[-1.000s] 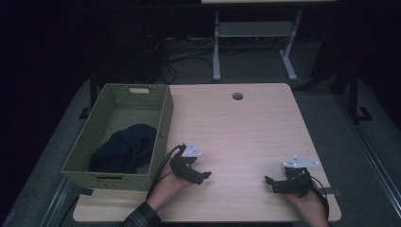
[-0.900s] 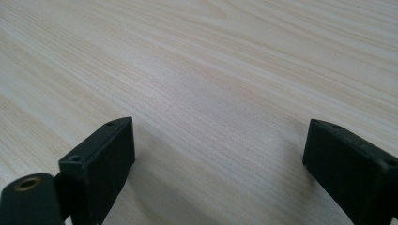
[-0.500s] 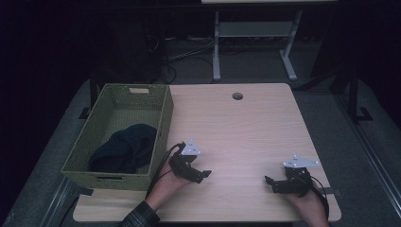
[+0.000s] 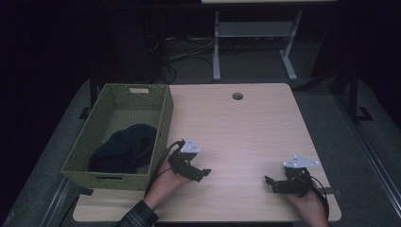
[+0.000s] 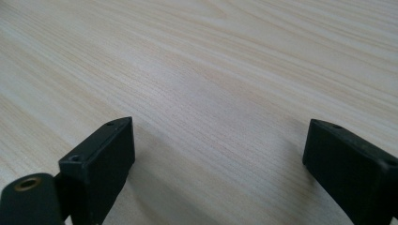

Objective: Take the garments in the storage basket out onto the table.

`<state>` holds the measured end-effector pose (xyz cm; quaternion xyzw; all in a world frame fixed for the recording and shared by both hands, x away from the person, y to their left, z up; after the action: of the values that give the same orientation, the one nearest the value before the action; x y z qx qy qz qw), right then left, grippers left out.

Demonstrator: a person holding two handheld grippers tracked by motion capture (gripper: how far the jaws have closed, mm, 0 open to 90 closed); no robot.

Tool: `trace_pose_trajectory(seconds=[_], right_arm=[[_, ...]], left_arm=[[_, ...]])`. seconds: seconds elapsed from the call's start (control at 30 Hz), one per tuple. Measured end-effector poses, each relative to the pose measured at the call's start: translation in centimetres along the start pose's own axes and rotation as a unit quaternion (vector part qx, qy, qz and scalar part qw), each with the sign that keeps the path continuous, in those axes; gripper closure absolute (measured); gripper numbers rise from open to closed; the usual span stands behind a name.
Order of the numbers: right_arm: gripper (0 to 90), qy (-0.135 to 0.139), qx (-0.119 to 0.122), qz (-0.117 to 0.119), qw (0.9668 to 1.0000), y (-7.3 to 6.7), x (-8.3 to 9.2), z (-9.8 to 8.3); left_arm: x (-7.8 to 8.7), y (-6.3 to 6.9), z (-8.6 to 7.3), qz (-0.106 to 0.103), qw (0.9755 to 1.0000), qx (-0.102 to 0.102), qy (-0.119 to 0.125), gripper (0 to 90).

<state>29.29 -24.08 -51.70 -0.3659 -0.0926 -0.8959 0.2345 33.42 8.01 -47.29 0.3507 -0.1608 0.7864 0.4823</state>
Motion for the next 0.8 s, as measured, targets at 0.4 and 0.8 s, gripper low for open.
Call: trace_pose_trajectory(seconds=[0.4, 0.8], right_arm=[[9.1, 0.000, 0.000, 0.000, 1.0000, 0.0, 0.0, 0.0], [9.1, 0.000, 0.000, 0.000, 1.0000, 0.0, 0.0, 0.0]], left_arm=[[0.8, 0.1, 0.9, -0.004, 1.0000, -0.002, -0.001, 14.1], [1.2, 0.1, 1.4, -0.010, 0.9999, 0.002, -0.006, 14.2]])
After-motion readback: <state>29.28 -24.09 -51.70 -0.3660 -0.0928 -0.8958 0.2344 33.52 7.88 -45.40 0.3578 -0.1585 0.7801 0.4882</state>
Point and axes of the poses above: each handheld gripper's, and its own axes: x roughly backward along the jaws, z roughly out of its top, y roughly to its right, the point moved 5 cm from there along -x, roughly forward along the jaws, and after that the axes turned 2 degrees about -z, right-handed, at the moved point
